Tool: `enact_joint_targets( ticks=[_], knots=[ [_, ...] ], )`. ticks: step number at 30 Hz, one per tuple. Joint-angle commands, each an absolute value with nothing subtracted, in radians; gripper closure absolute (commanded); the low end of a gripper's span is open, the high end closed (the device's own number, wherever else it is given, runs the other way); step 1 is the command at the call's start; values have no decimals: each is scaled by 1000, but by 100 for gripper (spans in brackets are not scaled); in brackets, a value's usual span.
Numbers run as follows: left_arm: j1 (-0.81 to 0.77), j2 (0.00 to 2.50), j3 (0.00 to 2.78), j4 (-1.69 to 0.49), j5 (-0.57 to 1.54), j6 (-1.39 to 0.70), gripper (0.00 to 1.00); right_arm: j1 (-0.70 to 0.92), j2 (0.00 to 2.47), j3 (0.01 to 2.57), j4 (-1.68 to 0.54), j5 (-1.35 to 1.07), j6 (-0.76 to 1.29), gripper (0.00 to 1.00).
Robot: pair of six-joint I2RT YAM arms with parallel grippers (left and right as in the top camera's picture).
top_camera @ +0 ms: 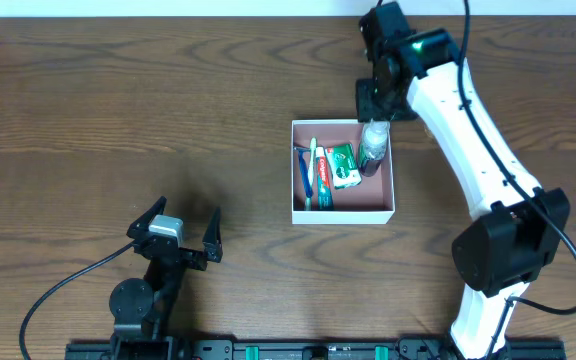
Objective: Pack container
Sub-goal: 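Open the right gripper and move it to the white Pantene tube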
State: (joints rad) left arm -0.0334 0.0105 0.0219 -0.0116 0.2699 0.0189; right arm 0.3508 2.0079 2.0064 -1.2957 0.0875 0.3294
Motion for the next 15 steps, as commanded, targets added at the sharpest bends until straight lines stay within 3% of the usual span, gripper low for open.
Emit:
enact_joint_targets(
  ticks=[1, 9, 15],
  knots=[
    [-29, 11, 4, -44, 276, 14, 2, 324, 1999, 2126, -1330, 109, 320, 46],
    [-29, 11, 4, -44, 276, 14, 2, 214, 1996, 2365, -1465, 124, 309, 45],
    [-29, 11, 4, -44, 276, 14, 2, 78, 1998, 2373, -1497, 134, 257, 46]
  ],
)
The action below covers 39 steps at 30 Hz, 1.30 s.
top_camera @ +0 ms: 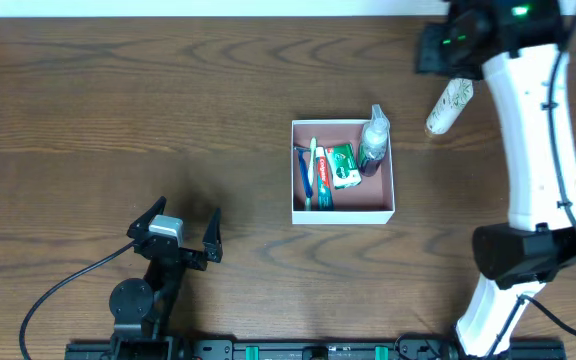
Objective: Pack container
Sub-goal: 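Open the right gripper and move it to the white Pantene tube, then lower the right gripper and grasp the Pantene tube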
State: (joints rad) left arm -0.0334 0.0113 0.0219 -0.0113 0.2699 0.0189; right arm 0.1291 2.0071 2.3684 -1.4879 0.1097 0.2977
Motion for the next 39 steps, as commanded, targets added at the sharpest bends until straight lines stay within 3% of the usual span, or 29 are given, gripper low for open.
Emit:
enact_joint_targets(
  ticks=[1, 11, 39],
  knots=[
    [-29, 11, 4, -45, 276, 14, 2, 53, 1998, 2365, -1504, 134, 249, 46],
    [-29, 11, 4, -44, 276, 14, 2, -42, 1998, 2283, -1459, 123, 192, 49],
    [-29, 11, 4, -45, 276, 14, 2, -38, 1998, 1974, -1200, -8, 118, 56]
  ],
)
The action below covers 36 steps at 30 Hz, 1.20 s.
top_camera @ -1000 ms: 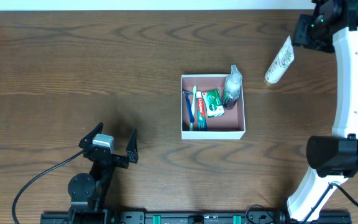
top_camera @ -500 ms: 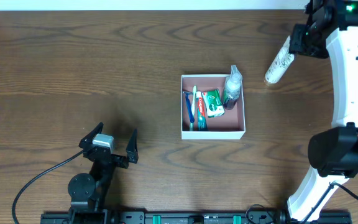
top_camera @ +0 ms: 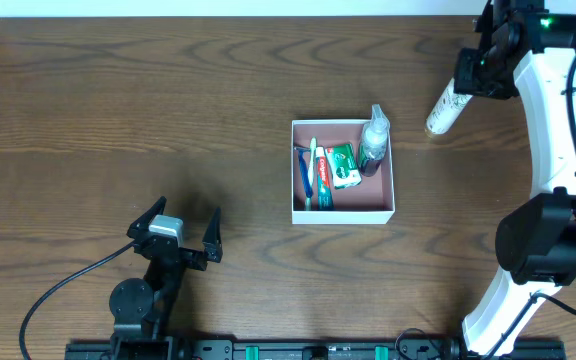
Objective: Pack container
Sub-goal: 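Lower the right gripper and grasp the Pantene tube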
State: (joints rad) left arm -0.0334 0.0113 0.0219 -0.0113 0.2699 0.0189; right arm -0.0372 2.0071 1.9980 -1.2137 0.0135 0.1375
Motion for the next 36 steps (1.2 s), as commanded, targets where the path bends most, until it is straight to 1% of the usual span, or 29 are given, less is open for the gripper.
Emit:
enact_joint_targets(
  ticks=[1, 4, 8, 12, 14, 15, 19, 23, 30, 36],
  knots=[
    [-29, 11, 4, -44, 277, 14, 2, -38, 1998, 1967, -1192, -8, 118, 56],
    [-29, 11, 4, -45, 277, 14, 2, -38, 1998, 1945, -1164, -8, 118, 57],
    [-29, 11, 4, -44, 277, 14, 2, -38, 1998, 1923, -1134, -8, 118, 66],
    [-29, 11, 4, -45, 277, 14, 2, -38, 1998, 1922, -1127, -8, 118, 82],
    [-29, 11, 4, -45, 277, 14, 2, -38, 1998, 1922, -1125, -8, 118, 96],
    [-29, 11, 4, -45, 276, 14, 2, -38, 1998, 1922, -1125, -8, 118, 99],
    [-29, 11, 4, -44, 277, 14, 2, -41, 1997, 1926, -1132, -9, 120, 99],
    [-29, 11, 4, -45, 277, 14, 2, -41, 1988, 1958, -1190, -18, 134, 99],
    [-29, 11, 4, -44, 277, 14, 2, -41, 1924, 2149, -1384, -57, 133, 99],
    [-29, 11, 4, -45, 276, 14, 2, -41, 1788, 2299, -1496, -64, 134, 99]
  ],
)
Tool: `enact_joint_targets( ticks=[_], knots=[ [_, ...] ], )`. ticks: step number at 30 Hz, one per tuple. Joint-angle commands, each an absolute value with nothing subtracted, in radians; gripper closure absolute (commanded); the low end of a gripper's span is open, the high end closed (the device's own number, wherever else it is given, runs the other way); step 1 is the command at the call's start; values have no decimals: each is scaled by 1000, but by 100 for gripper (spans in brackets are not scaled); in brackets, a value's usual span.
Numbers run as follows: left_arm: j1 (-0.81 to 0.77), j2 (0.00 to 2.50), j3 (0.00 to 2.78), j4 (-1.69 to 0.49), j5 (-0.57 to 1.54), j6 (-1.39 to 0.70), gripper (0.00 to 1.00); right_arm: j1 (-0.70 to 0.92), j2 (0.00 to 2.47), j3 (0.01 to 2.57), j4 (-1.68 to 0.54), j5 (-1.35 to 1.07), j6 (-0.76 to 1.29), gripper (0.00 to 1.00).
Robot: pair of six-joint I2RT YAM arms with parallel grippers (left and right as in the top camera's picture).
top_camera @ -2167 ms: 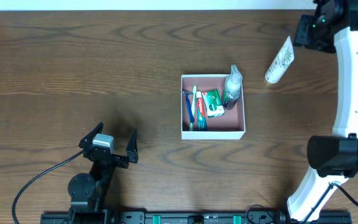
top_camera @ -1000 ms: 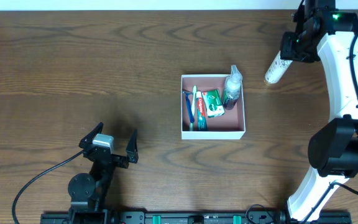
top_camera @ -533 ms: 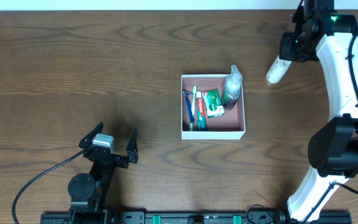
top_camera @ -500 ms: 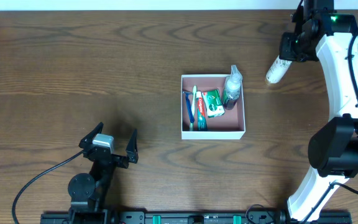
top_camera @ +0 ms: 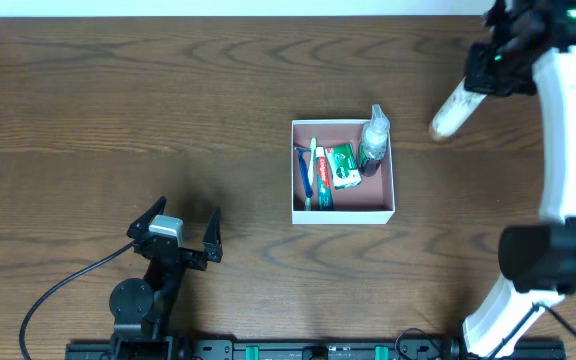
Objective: Pack container
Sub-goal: 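Lower the right gripper and grasp the Pantene tube, then lift the tube and carry it over the box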
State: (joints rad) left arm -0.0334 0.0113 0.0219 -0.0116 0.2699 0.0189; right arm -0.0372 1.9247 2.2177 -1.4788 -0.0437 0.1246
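Observation:
A white container with a pink floor stands mid-table. Inside lie a blue toothbrush, a red toothpaste tube, a green box and a small clear bottle leaning in its back right corner. To the right of the container is a cream tube, slanted and slightly blurred. My right gripper is at the tube's upper end and looks shut on it; the wrist hides its fingers. My left gripper is open at the front left, holding nothing.
The right arm reaches along the table's right edge up to the back right corner. The left arm's base and cable sit at the front left. The table's back edge runs just behind the right gripper.
The right gripper and the cream tube have both shifted slightly to the right, and the tube now looks blurred. The container, its contents and the left arm are unchanged.
The right gripper was first over the container's back right corner at the small bottle. Then it was at the back right, above a cream tube on the table, the bottle left in the container. Later it was at the tube's upper end, and now both have shifted right.

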Motion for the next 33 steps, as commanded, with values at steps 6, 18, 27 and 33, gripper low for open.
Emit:
enact_joint_targets(
  ticks=[6, 18, 27, 33],
  knots=[
    [-29, 11, 4, -45, 276, 14, 2, -38, 1604, 2310, -1554, -138, 111, 99],
    [-29, 11, 4, -45, 276, 14, 2, 24, 1470, 2290, -1698, -241, 81, 99],
    [-29, 11, 4, -44, 277, 14, 2, 194, 1473, 2116, -1657, -237, 97, 99],
    [-29, 11, 4, -44, 276, 14, 2, 226, 1473, 1958, -1557, -209, 165, 99]
  ],
)
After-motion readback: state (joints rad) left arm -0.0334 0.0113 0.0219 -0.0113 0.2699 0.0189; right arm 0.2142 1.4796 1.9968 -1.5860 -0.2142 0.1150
